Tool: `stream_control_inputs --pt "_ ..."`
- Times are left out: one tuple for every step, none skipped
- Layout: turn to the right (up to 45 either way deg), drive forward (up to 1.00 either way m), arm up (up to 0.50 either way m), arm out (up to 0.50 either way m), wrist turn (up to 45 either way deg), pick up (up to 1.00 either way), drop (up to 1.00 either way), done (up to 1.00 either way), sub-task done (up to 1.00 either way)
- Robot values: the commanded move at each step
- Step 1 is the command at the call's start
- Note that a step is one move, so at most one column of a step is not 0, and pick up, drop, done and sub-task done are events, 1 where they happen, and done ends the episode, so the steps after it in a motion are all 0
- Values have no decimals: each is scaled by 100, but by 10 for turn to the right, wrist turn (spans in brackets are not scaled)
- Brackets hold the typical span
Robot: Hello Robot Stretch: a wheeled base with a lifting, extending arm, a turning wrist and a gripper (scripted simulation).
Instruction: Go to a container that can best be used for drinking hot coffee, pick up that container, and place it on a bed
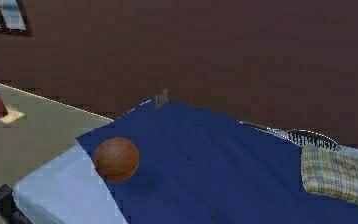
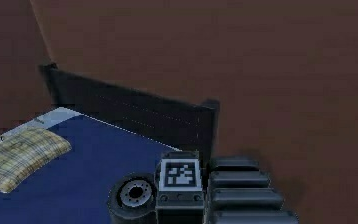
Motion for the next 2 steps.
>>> stream_control_inputs --pt "450 0 0 0 0 0 0 0 0" --pt "30 0 0 0 0 0 0 0 0"
